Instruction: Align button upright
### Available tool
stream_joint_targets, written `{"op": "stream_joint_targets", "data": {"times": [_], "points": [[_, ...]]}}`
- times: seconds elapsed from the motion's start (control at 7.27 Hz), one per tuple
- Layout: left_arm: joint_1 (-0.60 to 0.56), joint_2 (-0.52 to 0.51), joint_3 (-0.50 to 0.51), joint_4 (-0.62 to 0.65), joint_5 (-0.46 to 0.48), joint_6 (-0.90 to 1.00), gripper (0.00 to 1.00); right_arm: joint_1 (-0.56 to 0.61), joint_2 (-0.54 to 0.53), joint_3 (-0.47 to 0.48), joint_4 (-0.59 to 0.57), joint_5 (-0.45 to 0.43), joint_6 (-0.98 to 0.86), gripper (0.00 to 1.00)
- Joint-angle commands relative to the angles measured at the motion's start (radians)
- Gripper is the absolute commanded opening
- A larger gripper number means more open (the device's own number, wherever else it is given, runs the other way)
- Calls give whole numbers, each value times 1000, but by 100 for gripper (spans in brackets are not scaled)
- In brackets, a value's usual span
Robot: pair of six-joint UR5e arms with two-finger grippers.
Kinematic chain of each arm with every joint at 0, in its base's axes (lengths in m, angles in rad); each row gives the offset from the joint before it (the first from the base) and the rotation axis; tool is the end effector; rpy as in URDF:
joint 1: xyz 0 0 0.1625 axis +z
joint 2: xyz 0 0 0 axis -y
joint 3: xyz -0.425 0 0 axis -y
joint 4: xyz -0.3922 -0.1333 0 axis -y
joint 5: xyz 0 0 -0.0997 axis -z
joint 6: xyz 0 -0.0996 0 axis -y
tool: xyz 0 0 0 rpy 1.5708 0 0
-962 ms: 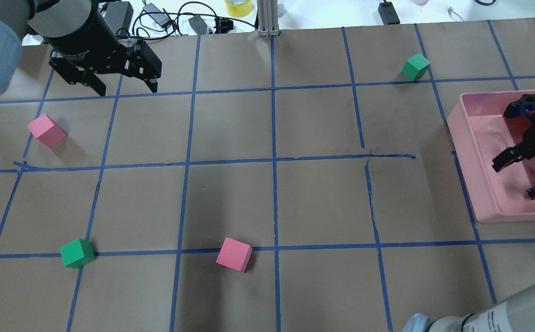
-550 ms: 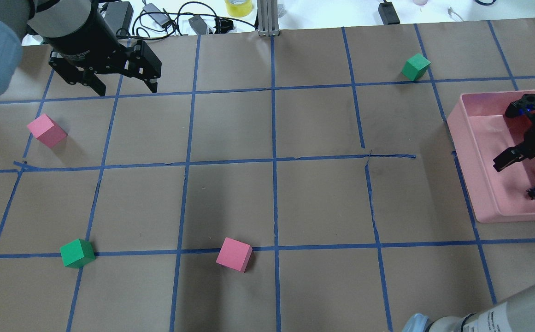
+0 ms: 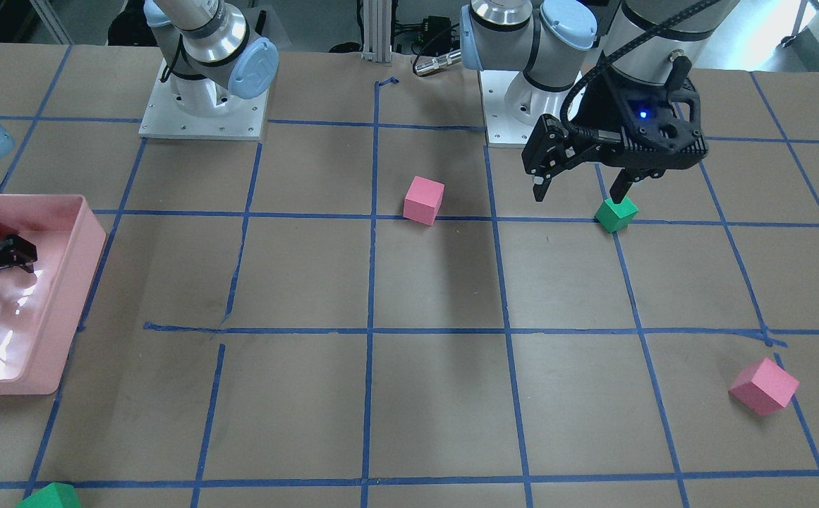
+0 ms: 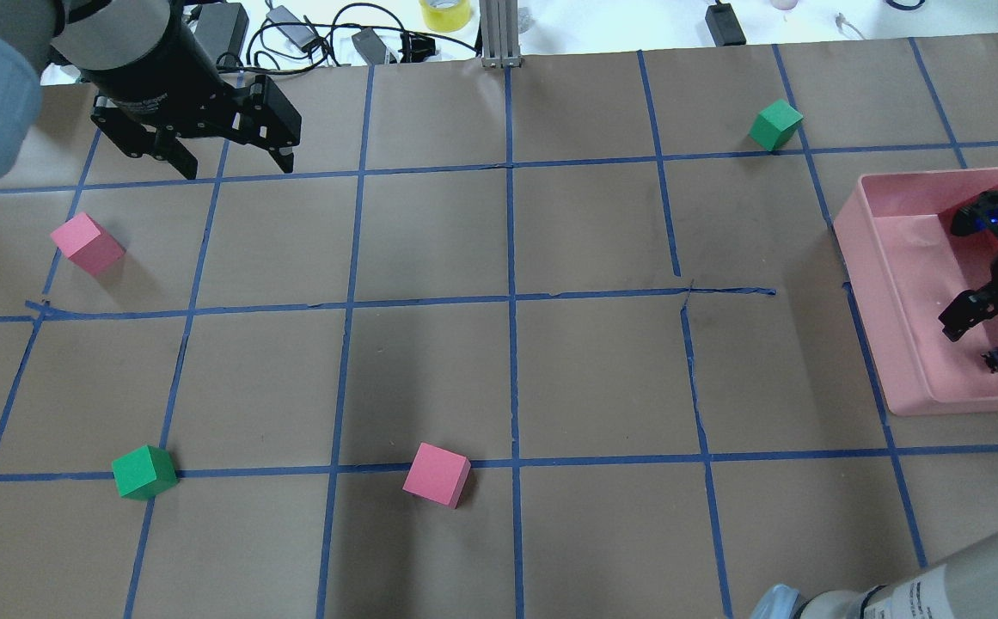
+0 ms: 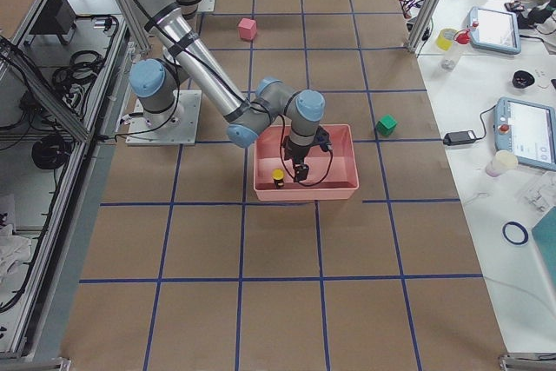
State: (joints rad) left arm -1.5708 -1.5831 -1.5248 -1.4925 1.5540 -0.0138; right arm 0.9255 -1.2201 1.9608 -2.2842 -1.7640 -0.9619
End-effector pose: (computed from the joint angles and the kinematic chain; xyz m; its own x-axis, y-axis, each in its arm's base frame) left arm -0.1350 -0.5074 0.5129 -0.9998 -0.0118 0.0182 -0.0138 0.9937 -0.1115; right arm -0.2290 -0.4941 0.1965 -0.9434 -0.3199 0.0874 -0.3019 0.9375 0.1730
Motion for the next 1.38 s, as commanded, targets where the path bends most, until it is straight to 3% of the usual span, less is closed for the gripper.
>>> {"op": "stream_joint_targets", "data": {"times": [0.0,1.24], "points": [[0,0,0,0,0,0,100,-1,-1,6,31,-31,0,100],[0,0,0,0,3,2,100,-1,4,10,137,-89,80,100]]}}
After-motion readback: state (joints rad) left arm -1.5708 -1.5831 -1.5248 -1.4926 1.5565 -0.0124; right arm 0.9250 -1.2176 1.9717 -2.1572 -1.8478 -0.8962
